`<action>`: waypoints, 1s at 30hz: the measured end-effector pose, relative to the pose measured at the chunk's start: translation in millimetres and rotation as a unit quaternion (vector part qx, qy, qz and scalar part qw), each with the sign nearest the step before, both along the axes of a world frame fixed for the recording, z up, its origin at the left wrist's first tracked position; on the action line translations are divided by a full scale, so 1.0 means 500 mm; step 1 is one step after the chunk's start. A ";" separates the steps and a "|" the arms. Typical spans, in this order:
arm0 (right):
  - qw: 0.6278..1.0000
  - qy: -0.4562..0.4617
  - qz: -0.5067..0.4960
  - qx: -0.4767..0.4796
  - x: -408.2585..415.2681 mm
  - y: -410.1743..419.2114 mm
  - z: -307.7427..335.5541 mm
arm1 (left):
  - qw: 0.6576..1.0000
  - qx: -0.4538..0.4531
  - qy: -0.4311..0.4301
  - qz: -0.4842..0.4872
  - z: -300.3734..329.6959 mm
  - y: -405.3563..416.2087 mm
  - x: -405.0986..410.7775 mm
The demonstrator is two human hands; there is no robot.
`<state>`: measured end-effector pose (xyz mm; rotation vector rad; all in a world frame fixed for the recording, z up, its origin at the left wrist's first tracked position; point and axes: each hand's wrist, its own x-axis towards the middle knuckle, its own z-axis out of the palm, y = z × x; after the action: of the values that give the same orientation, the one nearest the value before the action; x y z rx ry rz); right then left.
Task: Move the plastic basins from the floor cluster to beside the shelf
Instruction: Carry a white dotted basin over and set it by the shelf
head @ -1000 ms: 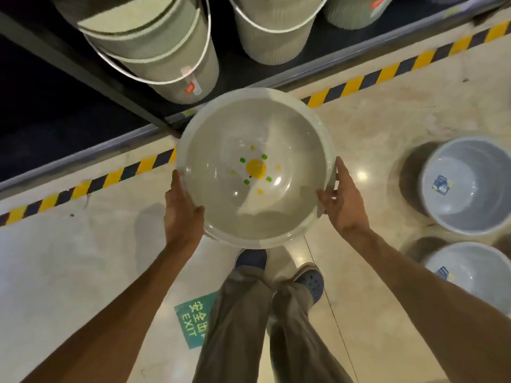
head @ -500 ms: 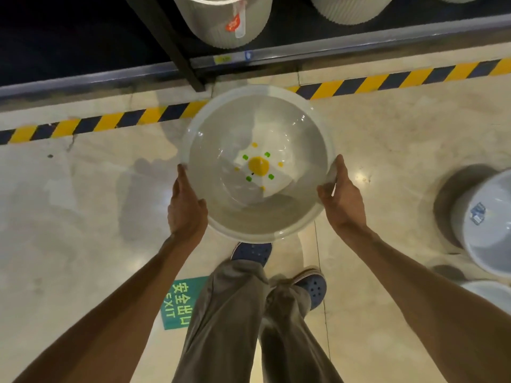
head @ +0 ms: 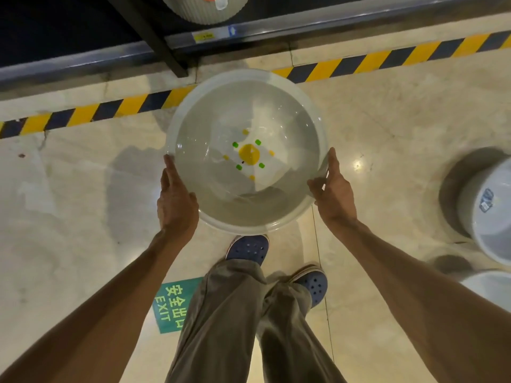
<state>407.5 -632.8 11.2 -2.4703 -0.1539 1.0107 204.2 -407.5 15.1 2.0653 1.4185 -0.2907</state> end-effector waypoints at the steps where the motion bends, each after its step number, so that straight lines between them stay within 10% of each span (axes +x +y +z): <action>1: 1.000 0.009 0.008 -0.003 0.005 -0.001 0.005 | 1.000 -0.003 0.009 -0.010 0.004 0.002 0.001; 17: 0.947 -0.090 0.291 -0.103 0.137 -0.090 0.361 | 0.934 0.059 0.004 -0.353 0.366 -0.096 0.251; 30: 0.943 -0.146 0.236 -0.186 0.127 -0.376 0.840 | 0.842 0.068 -0.064 -0.531 0.799 -0.327 0.373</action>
<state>471.0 -820.8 431.2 -3.0076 -0.7440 0.9074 390.7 -571.0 414.8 2.7398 0.0705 -0.4745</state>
